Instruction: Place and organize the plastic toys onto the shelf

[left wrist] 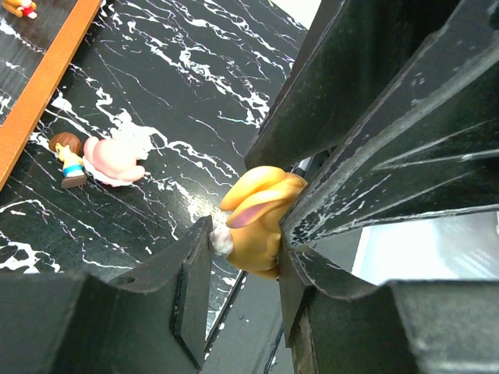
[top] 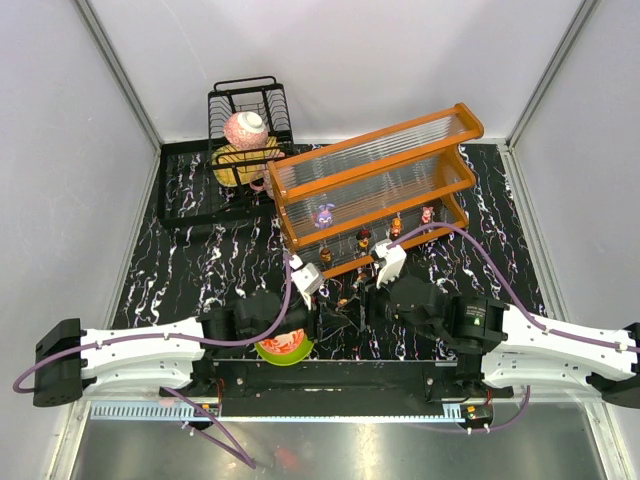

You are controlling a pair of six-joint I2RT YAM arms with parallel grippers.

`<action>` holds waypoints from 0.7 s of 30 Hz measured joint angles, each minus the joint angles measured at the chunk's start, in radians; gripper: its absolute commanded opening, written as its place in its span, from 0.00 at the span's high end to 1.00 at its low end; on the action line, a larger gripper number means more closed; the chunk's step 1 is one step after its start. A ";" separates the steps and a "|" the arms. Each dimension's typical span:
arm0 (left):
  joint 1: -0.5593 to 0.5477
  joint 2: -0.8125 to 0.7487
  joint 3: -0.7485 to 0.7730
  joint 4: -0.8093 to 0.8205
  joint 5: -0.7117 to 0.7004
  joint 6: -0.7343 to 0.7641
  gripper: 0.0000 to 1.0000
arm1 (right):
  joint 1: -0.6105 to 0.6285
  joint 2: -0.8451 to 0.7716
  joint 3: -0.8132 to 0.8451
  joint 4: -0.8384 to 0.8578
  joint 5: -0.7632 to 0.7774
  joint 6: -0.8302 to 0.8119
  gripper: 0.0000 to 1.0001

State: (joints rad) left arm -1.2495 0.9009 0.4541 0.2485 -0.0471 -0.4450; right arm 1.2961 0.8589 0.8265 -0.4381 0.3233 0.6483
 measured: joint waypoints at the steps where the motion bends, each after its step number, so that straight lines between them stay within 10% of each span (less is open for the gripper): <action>1: 0.000 0.001 0.002 0.000 0.002 0.000 1.00 | 0.000 0.002 0.000 0.000 0.000 0.000 0.58; 8: 0.001 0.003 0.009 0.001 0.009 0.004 1.00 | 0.001 0.005 0.000 0.004 -0.003 0.005 0.70; 13: 0.003 0.003 0.009 0.001 0.010 0.004 0.91 | 0.001 0.004 0.000 0.003 -0.003 0.008 1.00; 19: 0.004 -0.024 0.009 -0.014 0.000 0.007 0.03 | 0.001 0.005 0.003 0.004 -0.001 0.015 1.00; 21: 0.005 -0.039 0.011 -0.018 -0.007 0.018 0.01 | 0.001 0.006 0.006 -0.002 0.006 0.015 1.00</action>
State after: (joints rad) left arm -1.2446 0.8619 0.4648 0.2306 -0.0540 -0.4271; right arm 1.2972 0.8654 0.8330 -0.4397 0.3294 0.6632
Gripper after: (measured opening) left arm 0.881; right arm 0.329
